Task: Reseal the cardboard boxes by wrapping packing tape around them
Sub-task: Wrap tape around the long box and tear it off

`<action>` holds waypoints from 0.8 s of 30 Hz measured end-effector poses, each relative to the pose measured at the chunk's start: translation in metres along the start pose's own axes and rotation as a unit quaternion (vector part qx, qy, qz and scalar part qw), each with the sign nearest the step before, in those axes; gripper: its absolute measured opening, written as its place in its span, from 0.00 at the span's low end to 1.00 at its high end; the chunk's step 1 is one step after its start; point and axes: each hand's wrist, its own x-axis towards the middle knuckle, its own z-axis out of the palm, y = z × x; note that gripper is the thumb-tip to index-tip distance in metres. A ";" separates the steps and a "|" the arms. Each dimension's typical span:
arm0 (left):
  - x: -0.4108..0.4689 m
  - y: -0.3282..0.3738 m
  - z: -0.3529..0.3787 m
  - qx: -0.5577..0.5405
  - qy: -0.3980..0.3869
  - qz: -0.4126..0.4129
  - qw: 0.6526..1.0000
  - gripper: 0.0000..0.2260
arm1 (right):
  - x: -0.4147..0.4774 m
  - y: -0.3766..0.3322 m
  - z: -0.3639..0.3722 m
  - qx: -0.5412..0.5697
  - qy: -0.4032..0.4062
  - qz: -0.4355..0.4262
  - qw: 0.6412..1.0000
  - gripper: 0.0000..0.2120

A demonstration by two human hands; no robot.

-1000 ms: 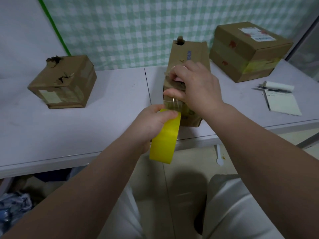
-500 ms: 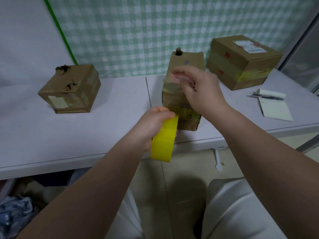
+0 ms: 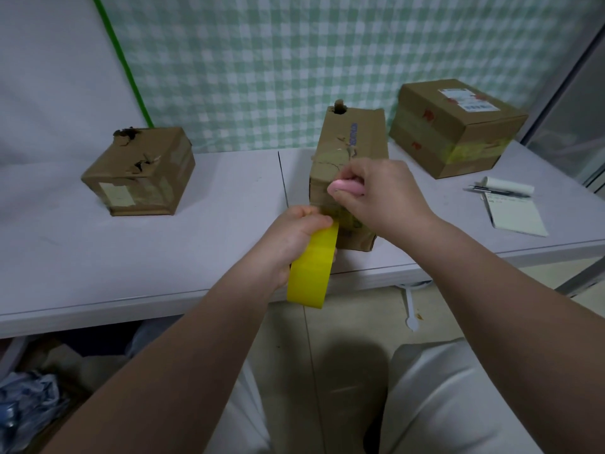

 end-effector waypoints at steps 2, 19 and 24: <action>0.001 -0.002 -0.001 -0.002 0.002 -0.001 1.000 0.05 | -0.001 -0.002 0.002 -0.014 -0.003 -0.015 1.000 0.09; 0.005 -0.007 -0.005 -0.001 0.008 0.001 1.000 0.12 | 0.006 -0.018 0.004 -0.122 -0.059 -0.085 0.987 0.13; 0.004 -0.008 -0.004 -0.004 0.007 0.004 1.000 0.11 | 0.009 -0.017 0.006 -0.163 -0.077 -0.092 0.979 0.13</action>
